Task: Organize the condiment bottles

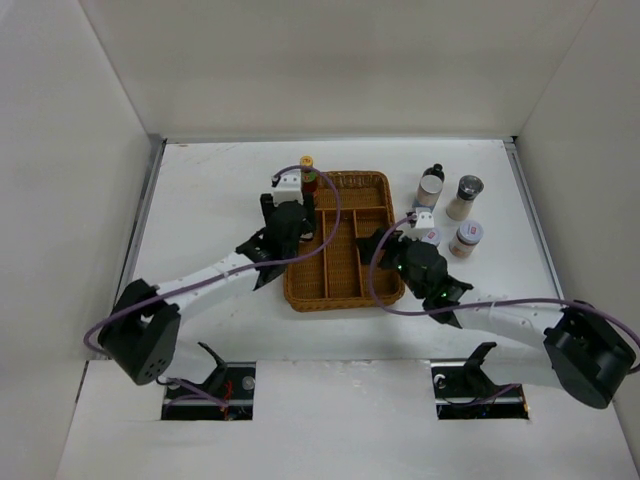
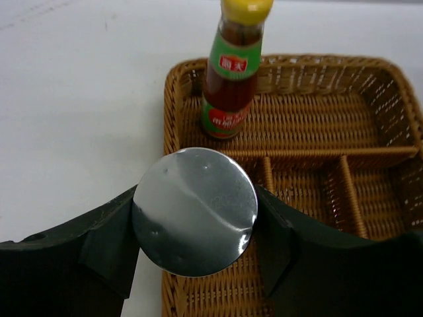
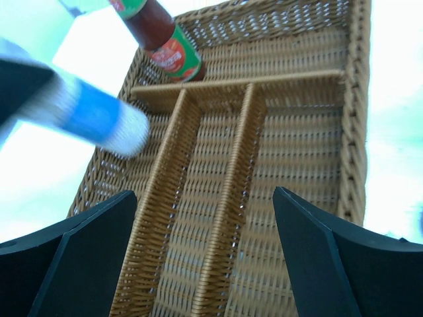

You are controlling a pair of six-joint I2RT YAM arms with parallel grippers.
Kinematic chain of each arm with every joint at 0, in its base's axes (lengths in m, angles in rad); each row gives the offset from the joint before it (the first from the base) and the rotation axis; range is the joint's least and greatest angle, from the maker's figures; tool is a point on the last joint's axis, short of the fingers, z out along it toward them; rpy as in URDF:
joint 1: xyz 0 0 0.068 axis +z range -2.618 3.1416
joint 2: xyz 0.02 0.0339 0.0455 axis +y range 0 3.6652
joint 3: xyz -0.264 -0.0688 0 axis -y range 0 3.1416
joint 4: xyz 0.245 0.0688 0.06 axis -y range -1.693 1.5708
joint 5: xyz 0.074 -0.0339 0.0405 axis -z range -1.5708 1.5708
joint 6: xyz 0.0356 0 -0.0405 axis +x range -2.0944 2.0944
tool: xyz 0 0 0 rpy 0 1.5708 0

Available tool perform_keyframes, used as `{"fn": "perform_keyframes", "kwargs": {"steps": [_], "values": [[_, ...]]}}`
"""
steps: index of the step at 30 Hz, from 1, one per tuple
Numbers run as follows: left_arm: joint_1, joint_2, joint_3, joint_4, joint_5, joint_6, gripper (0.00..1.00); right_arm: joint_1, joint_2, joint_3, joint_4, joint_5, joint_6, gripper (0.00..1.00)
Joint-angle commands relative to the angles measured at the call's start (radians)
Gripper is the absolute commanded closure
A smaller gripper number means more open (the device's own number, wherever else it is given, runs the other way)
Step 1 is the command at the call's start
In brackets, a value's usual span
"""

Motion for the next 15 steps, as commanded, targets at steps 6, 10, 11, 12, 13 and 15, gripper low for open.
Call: {"fn": "perform_keyframes", "kwargs": {"steps": [6, 10, 11, 12, 13, 15], "values": [[-0.002, 0.132, 0.048, 0.230, 0.026, -0.004, 0.67, -0.018, -0.057, -0.011, 0.063, 0.023, 0.014, 0.06], [-0.025, 0.146, 0.020, 0.235, 0.006, -0.008, 0.36, -0.025, -0.087, -0.017, 0.050, 0.075, 0.008, 0.02], [-0.030, 0.141, 0.014, 0.238, 0.000, -0.005, 0.30, -0.028, -0.096, -0.015, 0.037, 0.093, 0.005, 0.01], [-0.032, 0.135, 0.006, 0.238, -0.006, -0.005, 0.24, -0.029, -0.109, -0.012, 0.019, 0.110, 0.004, 0.00], [-0.033, 0.127, 0.000, 0.238, -0.010, -0.005, 0.20, -0.031, -0.123, -0.006, -0.001, 0.129, 0.002, 0.00], [-0.035, 0.108, -0.014, 0.238, -0.012, -0.008, 0.13, -0.035, -0.155, 0.009, -0.056, 0.181, -0.001, 0.00]]}}
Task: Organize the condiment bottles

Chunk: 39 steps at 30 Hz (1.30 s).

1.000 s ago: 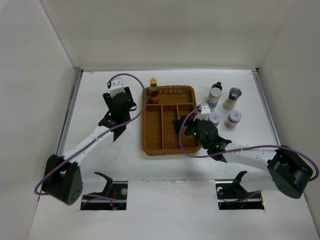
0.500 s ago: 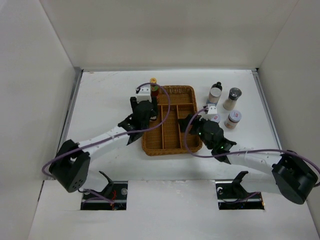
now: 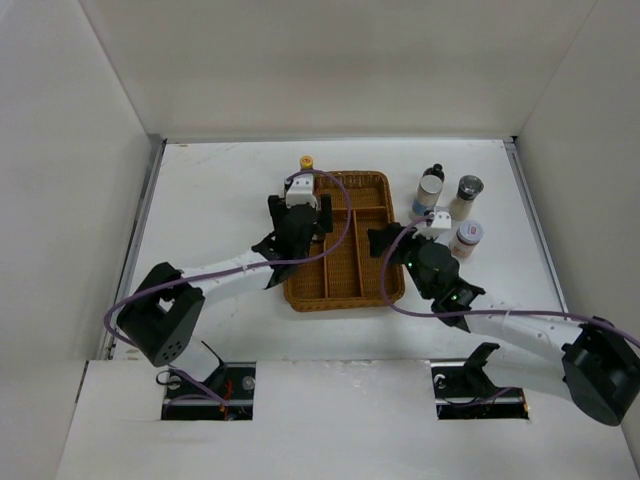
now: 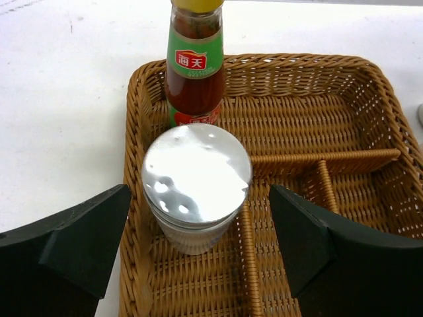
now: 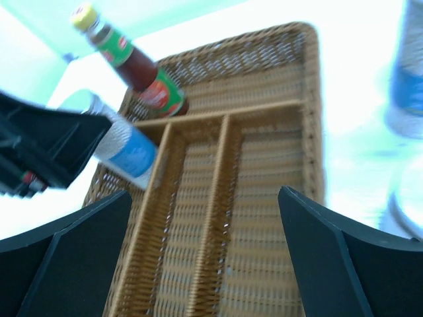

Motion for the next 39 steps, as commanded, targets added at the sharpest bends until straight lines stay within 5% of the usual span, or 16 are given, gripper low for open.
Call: {"fn": "perform_keyframes", "kwargs": {"steps": [1, 6, 11, 18, 26, 31, 35, 39], "values": [[-0.009, -0.068, -0.024, 0.073, -0.022, -0.010, 0.10, -0.015, -0.068, 0.034, -0.064, 0.131, -0.003, 0.00], [-0.020, -0.206, -0.123, 0.123, -0.024, -0.013, 0.00, -0.091, -0.117, 0.119, -0.315, 0.287, -0.019, 0.00], [0.012, -0.409, -0.301, 0.200, -0.045, -0.068, 0.00, -0.205, -0.086, 0.160, -0.501, 0.270, 0.000, 0.00], [0.074, -0.667, -0.652, 0.387, -0.165, -0.309, 0.00, -0.275, 0.048, 0.232, -0.578, 0.123, 0.004, 0.00], [0.150, -0.634, -0.697, 0.412, -0.108, -0.349, 0.00, -0.292, 0.173, 0.261, -0.544, 0.153, 0.073, 0.01], [0.154, -0.600, -0.706, 0.441, -0.108, -0.352, 0.00, -0.320, 0.249, 0.254, -0.494, 0.175, 0.084, 0.16], [0.163, -0.592, -0.710, 0.441, -0.111, -0.352, 0.00, -0.326, 0.205, 0.229, -0.384, 0.189, 0.063, 0.41], [0.172, -0.589, -0.708, 0.441, -0.102, -0.352, 0.00, -0.242, 0.067, 0.250, -0.319, 0.277, -0.061, 0.46]]}}
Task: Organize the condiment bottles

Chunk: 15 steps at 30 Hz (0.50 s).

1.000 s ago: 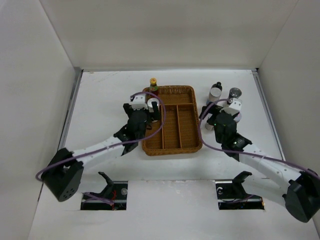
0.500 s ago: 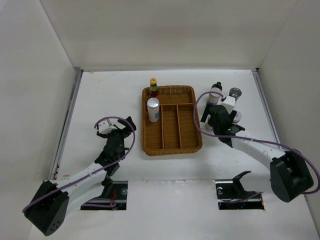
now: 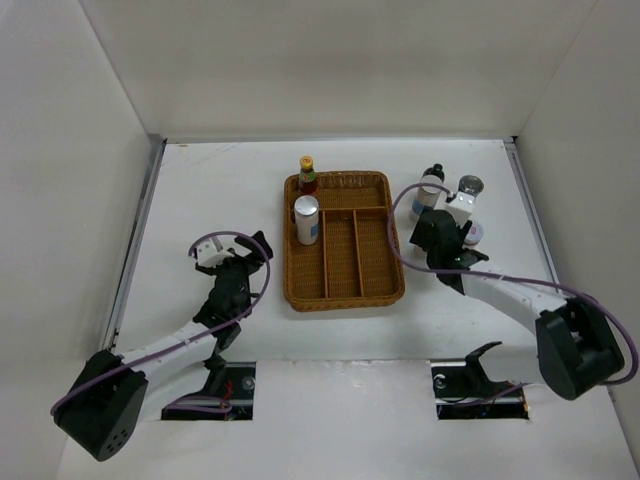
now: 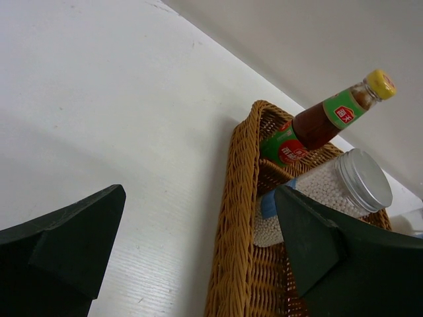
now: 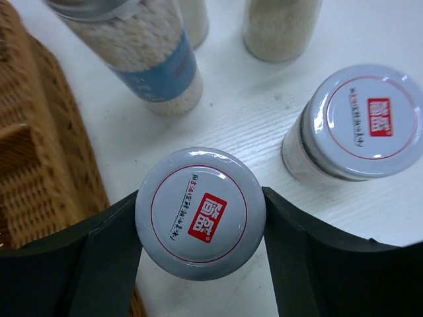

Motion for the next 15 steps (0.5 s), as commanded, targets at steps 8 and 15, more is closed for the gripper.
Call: {"fn": "perform_keyframes", "kwargs": {"steps": [8, 15], "values": [[0.012, 0.007, -0.001, 0.058, 0.023, -0.015, 0.00, 0.294, -0.115, 0.226, 0.224, 0.011, -0.167, 0.45], [0.029, -0.043, -0.018, 0.047, 0.026, -0.013, 0.00, 0.412, 0.152, 0.397, 0.303, -0.115, -0.147, 0.45]]}}
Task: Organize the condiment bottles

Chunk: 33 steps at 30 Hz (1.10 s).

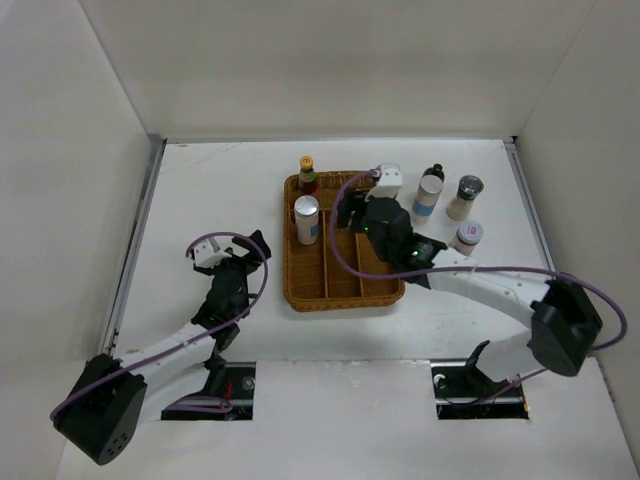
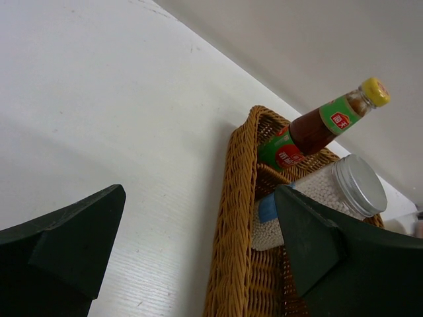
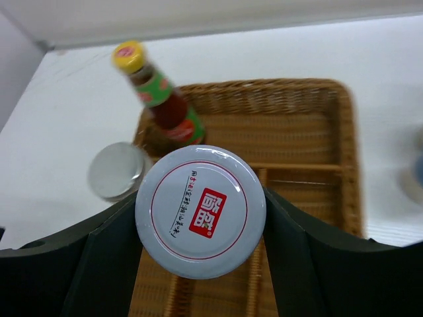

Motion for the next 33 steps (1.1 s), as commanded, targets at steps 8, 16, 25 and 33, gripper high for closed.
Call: {"fn": "perform_keyframes", "kwargs": {"steps": [8, 16, 25, 33], "values": [[0.017, -0.024, -0.010, 0.040, 0.036, -0.009, 0.00, -0.003, 0.249, 0.104, 0.217, -0.093, 0.037, 0.45], [0.016, -0.027, -0.010, 0.043, 0.047, -0.011, 0.00, -0.012, 0.363, 0.084, 0.276, -0.041, 0.025, 0.42], [0.016, -0.007, -0.006, 0.048, 0.050, -0.011, 0.00, -0.015, 0.398, 0.106, 0.313, 0.010, -0.025, 0.39], [0.011, -0.013, -0.003, 0.046, 0.073, -0.011, 0.00, -0.008, 0.357, 0.107, 0.238, 0.024, 0.002, 0.16]]}}
